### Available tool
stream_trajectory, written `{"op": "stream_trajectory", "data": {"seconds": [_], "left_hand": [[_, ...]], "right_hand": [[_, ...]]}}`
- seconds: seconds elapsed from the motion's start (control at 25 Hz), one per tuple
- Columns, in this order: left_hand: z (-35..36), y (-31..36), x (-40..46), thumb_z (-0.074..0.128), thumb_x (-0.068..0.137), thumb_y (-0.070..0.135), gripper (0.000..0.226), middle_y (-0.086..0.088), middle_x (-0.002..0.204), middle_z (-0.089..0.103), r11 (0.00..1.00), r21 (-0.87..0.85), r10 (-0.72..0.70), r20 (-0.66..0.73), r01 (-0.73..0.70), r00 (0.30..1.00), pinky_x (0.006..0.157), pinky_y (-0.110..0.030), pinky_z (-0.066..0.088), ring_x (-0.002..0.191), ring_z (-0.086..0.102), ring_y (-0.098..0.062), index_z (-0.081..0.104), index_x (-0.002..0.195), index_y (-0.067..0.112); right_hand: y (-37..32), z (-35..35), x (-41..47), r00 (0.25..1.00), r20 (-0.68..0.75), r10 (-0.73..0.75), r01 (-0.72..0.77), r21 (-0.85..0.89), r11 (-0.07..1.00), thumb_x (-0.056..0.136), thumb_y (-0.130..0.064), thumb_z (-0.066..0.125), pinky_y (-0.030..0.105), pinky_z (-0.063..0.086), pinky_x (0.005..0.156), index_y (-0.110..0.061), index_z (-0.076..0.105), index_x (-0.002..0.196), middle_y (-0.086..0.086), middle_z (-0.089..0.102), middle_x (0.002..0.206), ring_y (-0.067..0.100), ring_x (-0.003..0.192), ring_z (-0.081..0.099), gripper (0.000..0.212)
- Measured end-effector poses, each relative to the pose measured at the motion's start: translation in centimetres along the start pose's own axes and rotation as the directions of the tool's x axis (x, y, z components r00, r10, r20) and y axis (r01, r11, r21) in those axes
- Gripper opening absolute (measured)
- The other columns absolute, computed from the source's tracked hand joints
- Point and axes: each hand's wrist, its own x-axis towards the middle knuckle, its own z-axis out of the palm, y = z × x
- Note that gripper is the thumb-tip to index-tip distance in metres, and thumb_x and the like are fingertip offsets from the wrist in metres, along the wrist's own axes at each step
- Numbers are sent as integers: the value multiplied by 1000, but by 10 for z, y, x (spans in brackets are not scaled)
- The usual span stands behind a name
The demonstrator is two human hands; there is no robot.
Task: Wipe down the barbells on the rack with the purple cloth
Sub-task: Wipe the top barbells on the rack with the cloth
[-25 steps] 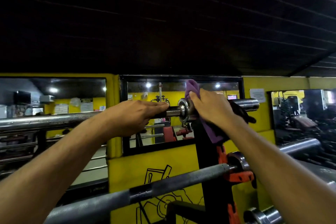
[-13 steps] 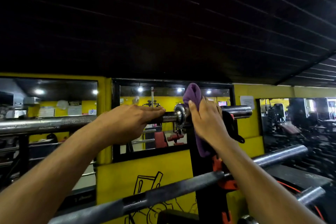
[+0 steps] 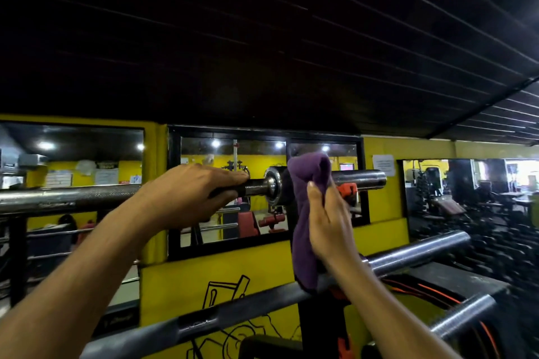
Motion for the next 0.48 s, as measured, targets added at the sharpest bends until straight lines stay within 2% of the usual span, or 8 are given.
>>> {"op": "stream_trajectory", "data": {"seconds": [0.08, 0.16, 0.2, 0.24, 0.32, 0.4, 0.48], "left_hand": [[0, 3, -2, 43, 100, 46, 50, 16, 146, 50, 1000, 7, -18, 19, 18, 1000, 86, -17, 44, 107, 57, -4, 30, 149, 45], [0, 5, 1, 45, 98, 49, 52, 17, 143, 51, 999, 9, -54, 64, 54, 996, 77, -16, 41, 98, 50, 0, 31, 148, 46], [-1, 7, 2, 45, 97, 51, 53, 17, 144, 51, 996, 0, -87, 93, 87, 992, 77, -18, 40, 98, 47, 0, 32, 148, 47], [0, 6, 2, 43, 95, 56, 55, 17, 145, 49, 992, -18, -121, 110, 124, 986, 82, -22, 41, 101, 48, -1, 32, 148, 47], [1, 9, 5, 32, 87, 68, 68, 17, 154, 38, 987, -23, -156, 108, 159, 982, 101, -32, 42, 124, 48, -8, 27, 150, 46], [3, 20, 12, 22, 83, 72, 77, 18, 161, 21, 991, -53, -119, 54, 122, 991, 116, -38, 30, 143, 30, -8, 16, 154, 44], [9, 41, 29, 14, 91, 71, 72, 23, 161, 4, 994, -92, -49, 58, 54, 997, 117, -33, 18, 144, 12, -1, 4, 156, 43]], "right_hand": [[2, -12, -27, 998, 21, 62, -64, 103, 993, 107, -38, 39, 24, 49, 62, -36, 61, 112, -5, 61, 81, 6, 72, 59, 22], [6, -27, -42, 987, -1, 160, -159, 108, 981, 107, -35, 41, 20, 51, 70, -39, 64, 102, -10, 64, 86, 8, 81, 61, 23], [4, -37, -44, 972, -15, 235, -230, 139, 963, 107, -32, 42, 20, 51, 70, -35, 65, 97, -11, 66, 87, 7, 81, 62, 25], [4, -48, -44, 947, -33, 320, -308, 190, 932, 107, -30, 43, 21, 51, 67, -28, 67, 94, -6, 68, 88, 9, 80, 64, 27], [-4, -79, -38, 877, -109, 467, -409, 339, 847, 107, -26, 43, 16, 50, 57, -16, 66, 89, 3, 68, 84, 10, 70, 67, 30], [-5, -114, -30, 767, -224, 601, -447, 487, 751, 107, -23, 44, 8, 42, 42, -9, 63, 91, 3, 61, 83, 8, 58, 61, 30], [0, -140, -24, 672, -276, 687, -417, 625, 660, 107, -30, 45, 8, 42, 39, -8, 61, 109, 2, 59, 90, 11, 64, 54, 27]]}}
